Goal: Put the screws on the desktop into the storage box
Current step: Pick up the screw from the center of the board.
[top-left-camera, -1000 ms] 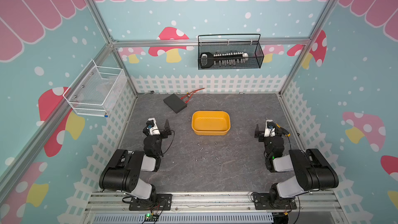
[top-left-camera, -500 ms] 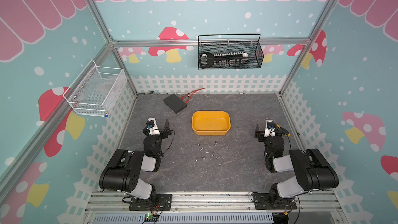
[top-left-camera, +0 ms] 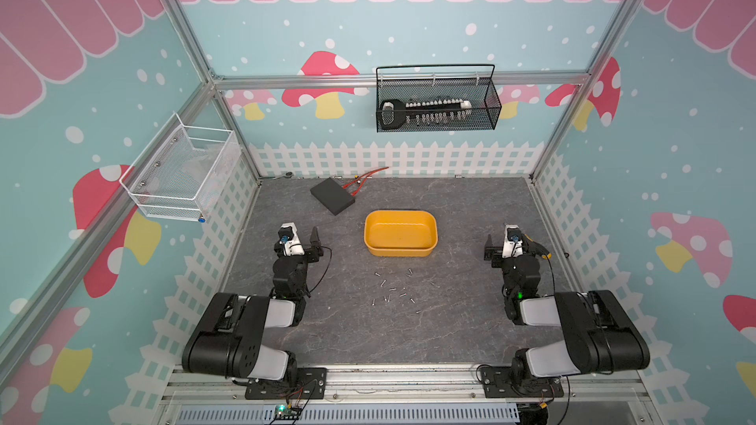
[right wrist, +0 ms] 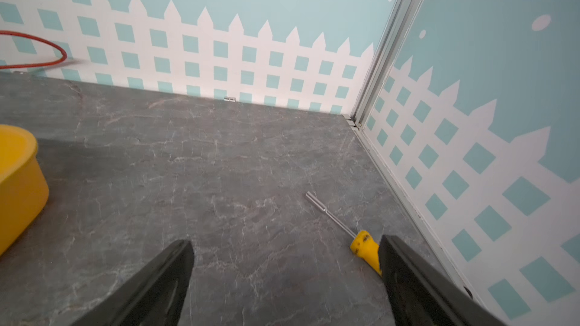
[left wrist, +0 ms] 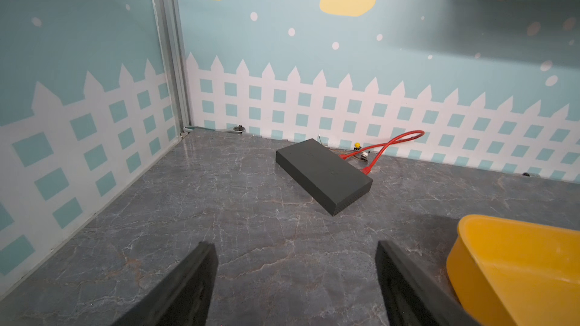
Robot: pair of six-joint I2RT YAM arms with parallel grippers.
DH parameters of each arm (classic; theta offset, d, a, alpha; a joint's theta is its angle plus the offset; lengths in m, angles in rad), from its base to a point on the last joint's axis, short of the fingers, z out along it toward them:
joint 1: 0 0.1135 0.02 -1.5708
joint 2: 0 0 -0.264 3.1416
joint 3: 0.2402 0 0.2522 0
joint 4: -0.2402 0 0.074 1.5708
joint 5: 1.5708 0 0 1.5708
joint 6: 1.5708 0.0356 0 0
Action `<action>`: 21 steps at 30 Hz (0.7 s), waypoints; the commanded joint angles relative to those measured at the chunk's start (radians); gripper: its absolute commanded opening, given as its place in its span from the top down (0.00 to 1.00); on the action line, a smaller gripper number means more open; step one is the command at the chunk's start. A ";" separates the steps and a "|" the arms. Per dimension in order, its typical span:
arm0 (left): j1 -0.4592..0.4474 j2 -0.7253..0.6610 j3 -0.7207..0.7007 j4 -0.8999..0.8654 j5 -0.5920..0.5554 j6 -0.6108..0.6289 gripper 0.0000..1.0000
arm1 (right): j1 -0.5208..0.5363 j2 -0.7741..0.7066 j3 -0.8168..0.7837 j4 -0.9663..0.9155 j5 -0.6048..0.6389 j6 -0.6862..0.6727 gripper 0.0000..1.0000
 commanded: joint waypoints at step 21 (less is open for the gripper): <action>-0.217 -0.450 0.529 -1.314 0.225 -0.158 0.34 | 0.113 -0.431 0.598 -1.477 -0.476 0.266 0.08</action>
